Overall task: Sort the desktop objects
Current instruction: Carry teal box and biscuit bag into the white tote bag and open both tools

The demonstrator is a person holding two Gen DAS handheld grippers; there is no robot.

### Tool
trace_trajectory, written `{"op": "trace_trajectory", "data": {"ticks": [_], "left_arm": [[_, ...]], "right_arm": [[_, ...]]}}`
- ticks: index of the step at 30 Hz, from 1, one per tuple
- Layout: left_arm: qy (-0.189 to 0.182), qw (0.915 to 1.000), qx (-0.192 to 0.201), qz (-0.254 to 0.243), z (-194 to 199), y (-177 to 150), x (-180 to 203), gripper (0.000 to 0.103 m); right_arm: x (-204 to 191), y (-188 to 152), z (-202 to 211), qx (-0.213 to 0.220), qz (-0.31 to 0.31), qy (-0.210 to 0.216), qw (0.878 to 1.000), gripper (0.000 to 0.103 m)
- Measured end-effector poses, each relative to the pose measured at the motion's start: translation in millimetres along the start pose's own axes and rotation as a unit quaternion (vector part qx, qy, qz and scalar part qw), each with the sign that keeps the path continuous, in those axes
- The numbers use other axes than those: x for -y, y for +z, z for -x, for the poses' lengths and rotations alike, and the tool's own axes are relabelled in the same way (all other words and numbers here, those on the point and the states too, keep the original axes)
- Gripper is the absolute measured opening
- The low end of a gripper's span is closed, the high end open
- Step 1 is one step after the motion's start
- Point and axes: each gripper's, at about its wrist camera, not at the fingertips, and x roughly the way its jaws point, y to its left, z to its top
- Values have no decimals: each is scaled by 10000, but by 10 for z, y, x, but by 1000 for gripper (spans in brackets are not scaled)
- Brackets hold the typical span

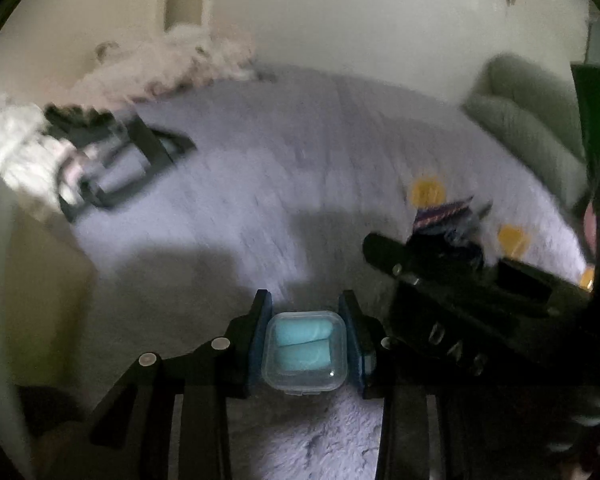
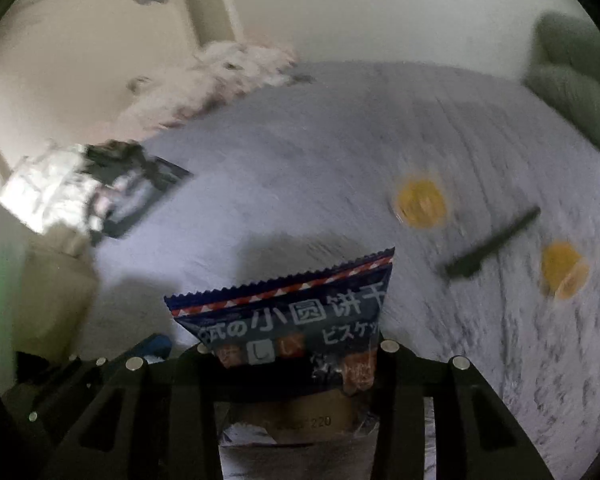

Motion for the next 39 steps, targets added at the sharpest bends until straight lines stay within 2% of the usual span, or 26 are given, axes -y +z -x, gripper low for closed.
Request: {"op": "trace_trajectory", "data": {"ticks": [6, 11, 14, 16, 19, 22, 24, 26, 29, 31, 33, 35, 39], "left_arm": [[892, 9941, 581, -224, 660, 220, -8, 35], [1717, 9784, 1083, -397, 1197, 290, -33, 35], [2252, 9664, 1230, -145, 1384, 321, -215, 35], [2462, 9618, 1195, 97, 1459, 335, -405, 35], [2693, 9549, 1096, 601, 1586, 332, -738, 35], [3000, 9427, 1005, 1056, 1731, 284, -1043, 35], [3372, 9287, 758, 1347, 1783, 238, -1261, 35], [3560, 9181, 551, 1652, 1804, 180, -1471, 35], [3519, 9148, 163, 1975, 1766, 71, -1761, 35], [3557, 9109, -246, 2077, 1651, -6, -1955, 35], [3780, 8982, -855, 2072, 1449, -95, -2113, 35], [3985, 8838, -1288, 2085, 1250, -154, -2222, 35], [4275, 8663, -1925, 1721, 930, -231, -2248, 38]], "right_arm": [[-411, 202, 592, 771, 375, 344, 9957, 38], [-747, 263, 1065, 1413, 735, 759, 9843, 38], [-933, 272, 1234, 1628, 886, 1272, 9744, 38], [-1036, 287, 1297, 1675, 928, 1595, 9684, 38], [-1198, 297, 1342, 1610, 1030, 2257, 9553, 38], [-1418, 281, 1323, 1414, 1171, 2643, 9468, 38], [-1604, 251, 1294, 1266, 1254, 2817, 9428, 38], [-1753, 234, 1243, 1077, 1265, 2986, 9398, 38], [-1966, 172, 1145, 780, 1358, 3251, 9326, 38], [-2151, 97, 1049, 611, 1535, 3081, 9369, 38], [-2305, 47, 916, 379, 1706, 2753, 9453, 38], [-2398, -59, 738, 112, 1816, 2540, 9499, 38], [-2385, -175, 424, -396, 1851, 2212, 9567, 40]]}}
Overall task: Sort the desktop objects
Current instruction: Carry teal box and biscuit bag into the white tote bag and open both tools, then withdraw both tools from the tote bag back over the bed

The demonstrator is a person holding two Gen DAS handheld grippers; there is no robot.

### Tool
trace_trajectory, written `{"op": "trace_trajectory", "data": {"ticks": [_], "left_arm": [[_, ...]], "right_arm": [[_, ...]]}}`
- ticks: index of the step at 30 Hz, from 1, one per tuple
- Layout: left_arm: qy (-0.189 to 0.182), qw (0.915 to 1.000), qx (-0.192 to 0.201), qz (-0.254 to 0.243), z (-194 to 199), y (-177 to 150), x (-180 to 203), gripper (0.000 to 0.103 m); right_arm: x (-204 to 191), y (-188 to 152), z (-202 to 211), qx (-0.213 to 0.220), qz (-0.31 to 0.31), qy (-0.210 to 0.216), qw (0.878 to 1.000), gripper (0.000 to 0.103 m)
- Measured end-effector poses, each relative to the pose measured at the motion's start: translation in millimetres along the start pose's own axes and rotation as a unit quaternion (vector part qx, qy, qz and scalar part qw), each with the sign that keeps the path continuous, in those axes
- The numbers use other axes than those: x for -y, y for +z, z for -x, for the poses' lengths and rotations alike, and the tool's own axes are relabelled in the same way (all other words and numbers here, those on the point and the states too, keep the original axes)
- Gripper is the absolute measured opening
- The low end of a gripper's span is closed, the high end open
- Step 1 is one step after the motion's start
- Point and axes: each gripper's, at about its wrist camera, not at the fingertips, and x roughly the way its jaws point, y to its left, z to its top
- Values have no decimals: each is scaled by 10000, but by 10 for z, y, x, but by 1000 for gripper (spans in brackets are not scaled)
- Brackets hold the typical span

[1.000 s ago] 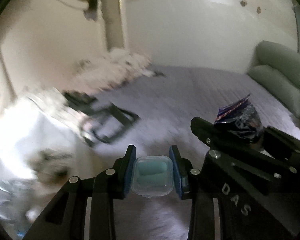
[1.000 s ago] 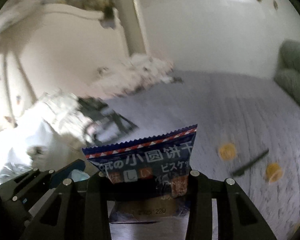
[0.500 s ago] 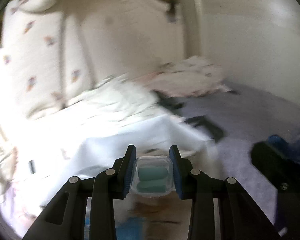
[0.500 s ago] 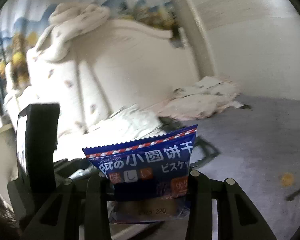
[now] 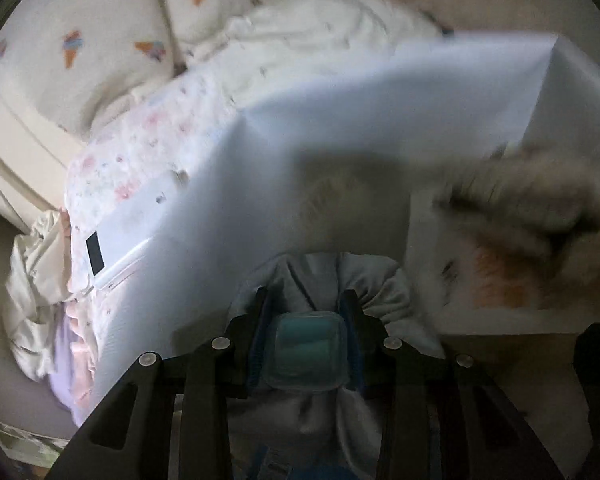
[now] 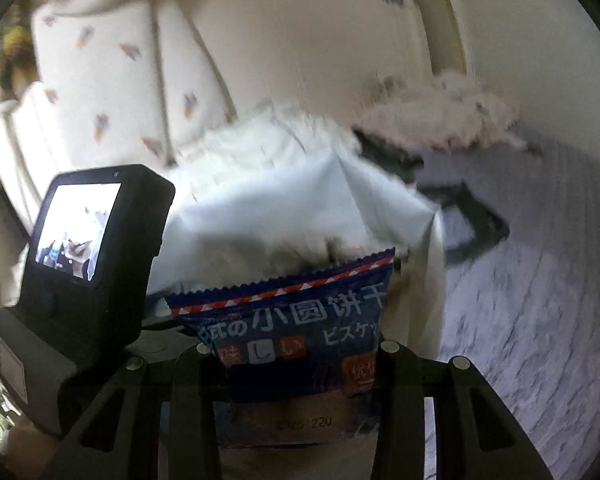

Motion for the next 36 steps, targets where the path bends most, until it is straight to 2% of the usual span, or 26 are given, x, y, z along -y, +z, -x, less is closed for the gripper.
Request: {"op": "trace_trajectory", "data": {"ticks": [3, 6, 8, 9, 10, 11, 13, 14, 15, 21, 25, 28, 31, 36], "left_arm": [[296, 9990, 118, -326, 49, -61, 101, 43], [307, 9987, 112, -381, 67, -65, 94, 45], [168, 9993, 95, -329, 78, -38, 44, 46], [13, 9996, 108, -264, 104, -33, 1, 47], [-161, 9996, 138, -183, 136, -33, -50, 48], [-339, 9992, 184, -90, 175, -34, -105, 53], [-597, 9976, 338, 90, 265, -45, -214, 68], [-648, 9968, 434, 156, 345, -64, -210, 81], [-699, 9959, 541, 216, 421, -79, -212, 83], [-783, 9873, 1262, 554, 799, -97, -339, 84], [-976, 9782, 1733, 592, 1004, -76, -292, 85], [-1370, 9666, 2079, 602, 1188, -27, -123, 85], [-1798, 9522, 2457, 233, 1451, -112, 253, 85], [-2357, 9222, 2930, -898, 1774, -343, 1013, 86]], "right_arm": [[56, -42, -30, -195, 104, -170, 9996, 40], [75, -74, -13, -190, 147, -171, 9996, 42], [73, -79, 27, -67, 180, -262, 9995, 50], [83, -56, 36, 15, 197, -240, 9995, 61], [93, -47, 68, 132, 195, -195, 9995, 68], [102, -24, 109, 278, 183, -103, 9994, 71], [102, -1, 215, 554, 84, 77, 9984, 86], [114, 16, 250, 651, 36, 164, 9977, 88], [125, 37, 291, 743, -14, 215, 9970, 88], [230, 106, 492, 1097, -360, 357, 9927, 88], [268, 123, 715, 1396, -344, 251, 9893, 88], [387, 115, 961, 1609, -245, -8, 9867, 88], [623, 54, 1286, 1829, -163, -405, 9822, 88], [1084, -177, 1831, 2053, -521, -1204, 9699, 88]]}}
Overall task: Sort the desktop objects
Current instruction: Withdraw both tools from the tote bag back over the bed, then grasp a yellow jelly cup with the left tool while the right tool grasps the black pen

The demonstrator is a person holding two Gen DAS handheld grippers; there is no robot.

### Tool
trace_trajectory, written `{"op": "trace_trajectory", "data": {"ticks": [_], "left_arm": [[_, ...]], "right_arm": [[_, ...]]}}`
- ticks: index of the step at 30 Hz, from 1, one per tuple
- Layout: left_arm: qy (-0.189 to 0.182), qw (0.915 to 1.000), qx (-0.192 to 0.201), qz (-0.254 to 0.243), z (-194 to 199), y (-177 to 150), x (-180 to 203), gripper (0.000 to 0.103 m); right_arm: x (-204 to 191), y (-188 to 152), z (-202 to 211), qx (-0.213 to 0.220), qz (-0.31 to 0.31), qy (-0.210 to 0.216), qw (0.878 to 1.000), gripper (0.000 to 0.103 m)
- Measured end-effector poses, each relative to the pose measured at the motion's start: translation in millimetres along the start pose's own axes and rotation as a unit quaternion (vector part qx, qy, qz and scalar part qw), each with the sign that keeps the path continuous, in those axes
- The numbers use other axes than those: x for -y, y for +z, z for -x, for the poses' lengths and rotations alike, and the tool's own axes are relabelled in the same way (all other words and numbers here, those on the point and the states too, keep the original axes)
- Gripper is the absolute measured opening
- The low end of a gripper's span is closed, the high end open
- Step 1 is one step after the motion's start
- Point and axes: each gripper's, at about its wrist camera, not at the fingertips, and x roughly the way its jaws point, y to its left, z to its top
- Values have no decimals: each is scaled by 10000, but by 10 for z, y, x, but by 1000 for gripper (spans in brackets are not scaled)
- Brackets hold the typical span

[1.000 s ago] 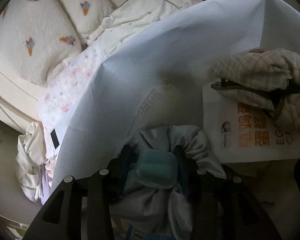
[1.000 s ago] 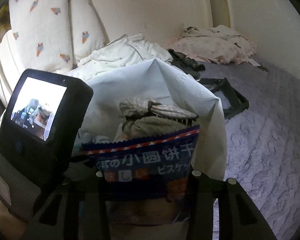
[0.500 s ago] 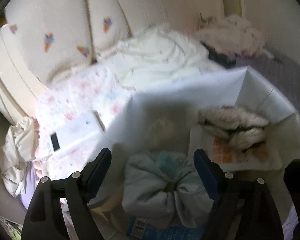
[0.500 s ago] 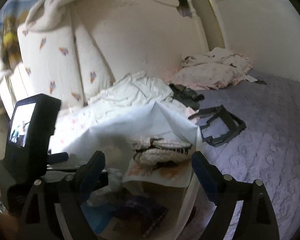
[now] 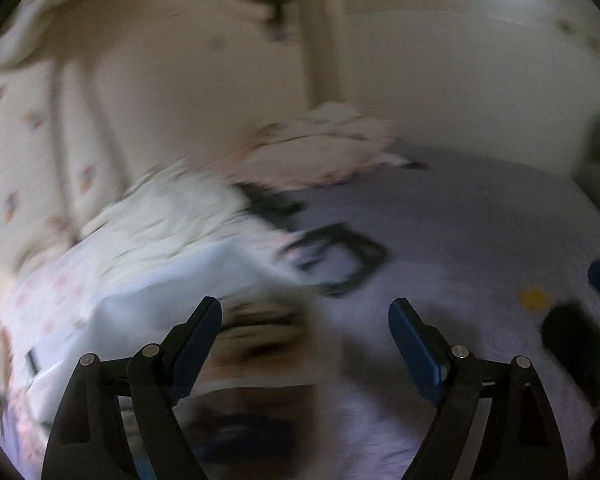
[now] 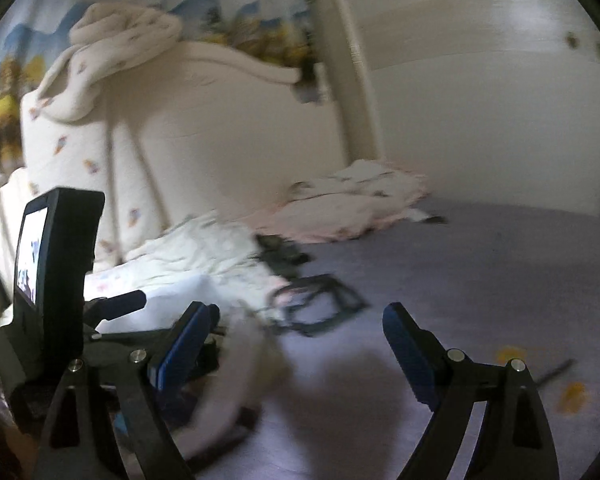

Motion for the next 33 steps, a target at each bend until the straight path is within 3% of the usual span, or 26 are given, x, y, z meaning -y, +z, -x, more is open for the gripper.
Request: {"op": "trace_trajectory", "data": {"ticks": [2, 6, 11, 16, 18, 20, 21, 23, 28, 33], "left_arm": [[-265, 9985, 53, -468, -46, -47, 346, 86], [-888, 9924, -46, -848, -150, -143, 897, 87], [-1564, 9824, -331, -964, -388, -338, 1332, 87], [-1628, 9792, -365, -1157, -654, -591, 1539, 87], [-1653, 9776, -378, -1247, -746, -672, 1608, 87], [-1690, 9753, -362, -1379, -789, -728, 1684, 87], [-1721, 9736, -343, -1457, -812, -745, 1717, 87], [-1727, 9726, -286, -1531, -867, -748, 1762, 87], [-1985, 9710, -294, -1302, -1054, -563, 1869, 87], [-2301, 9653, -447, -1148, -1353, -352, 2052, 87]], "right_arm": [[166, -21, 96, -51, -60, -618, 9981, 88], [468, -114, 93, -331, -84, -1666, 9854, 88], [987, -248, 16, -742, -745, -2452, 9638, 88], [1597, -645, 28, -102, -1468, -3156, 9374, 88], [1871, -918, -3, 215, -2039, -3344, 9198, 88], [2059, -1167, -86, 252, -2505, -3644, 8966, 85], [2126, -1249, -154, 88, -2590, -3723, 8912, 78], [2193, -1263, -228, -165, -2710, -3631, 8913, 74], [2161, -1282, -120, -5, -2666, -3516, 8974, 73], [2301, -1331, -59, 164, -3113, -3529, 8822, 72]]}}
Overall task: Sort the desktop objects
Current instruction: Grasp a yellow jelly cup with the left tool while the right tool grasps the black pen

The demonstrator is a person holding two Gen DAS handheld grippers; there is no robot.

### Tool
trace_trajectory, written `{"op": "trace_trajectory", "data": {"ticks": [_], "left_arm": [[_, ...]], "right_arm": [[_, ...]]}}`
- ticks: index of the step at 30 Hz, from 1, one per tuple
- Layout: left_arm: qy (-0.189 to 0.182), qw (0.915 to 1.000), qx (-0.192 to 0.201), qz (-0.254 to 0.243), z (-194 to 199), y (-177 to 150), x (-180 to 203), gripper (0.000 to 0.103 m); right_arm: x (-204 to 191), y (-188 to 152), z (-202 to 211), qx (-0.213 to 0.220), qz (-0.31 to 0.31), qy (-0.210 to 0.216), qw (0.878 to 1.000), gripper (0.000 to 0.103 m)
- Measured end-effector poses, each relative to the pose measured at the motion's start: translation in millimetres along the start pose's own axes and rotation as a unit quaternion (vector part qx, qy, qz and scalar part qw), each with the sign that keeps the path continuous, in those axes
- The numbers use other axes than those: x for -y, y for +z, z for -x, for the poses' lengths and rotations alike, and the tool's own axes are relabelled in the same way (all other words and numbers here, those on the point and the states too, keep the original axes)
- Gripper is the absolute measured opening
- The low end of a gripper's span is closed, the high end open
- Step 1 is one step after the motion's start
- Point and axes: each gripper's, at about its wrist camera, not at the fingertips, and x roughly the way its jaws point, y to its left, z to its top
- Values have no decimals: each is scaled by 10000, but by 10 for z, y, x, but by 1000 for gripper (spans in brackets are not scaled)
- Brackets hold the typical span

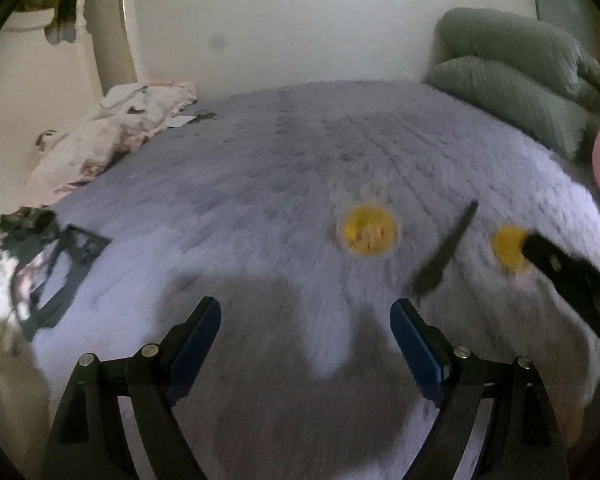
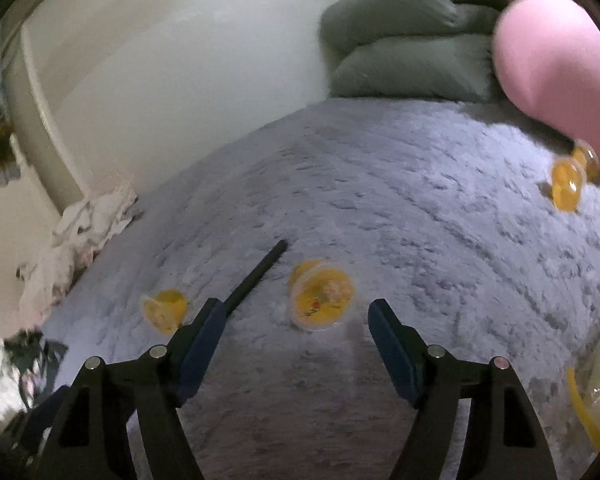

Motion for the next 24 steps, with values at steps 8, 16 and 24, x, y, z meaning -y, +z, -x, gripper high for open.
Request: {"op": "trace_trajectory", "data": {"ticks": [8, 16, 24], "left_arm": [[-556, 9983, 52, -176, -394, 314, 228, 85], [53, 9995, -268, 163, -596, 320, 156, 45], [457, 9968, -306, 582, 5, -236, -193, 45]], "right_arm": [[32, 1, -59, -153, -3, -2, 9999, 63], [-66, -27, -72, -175, 268, 28, 9995, 63], [-421, -96, -49, -182, 1077, -75, 9940, 63]]}}
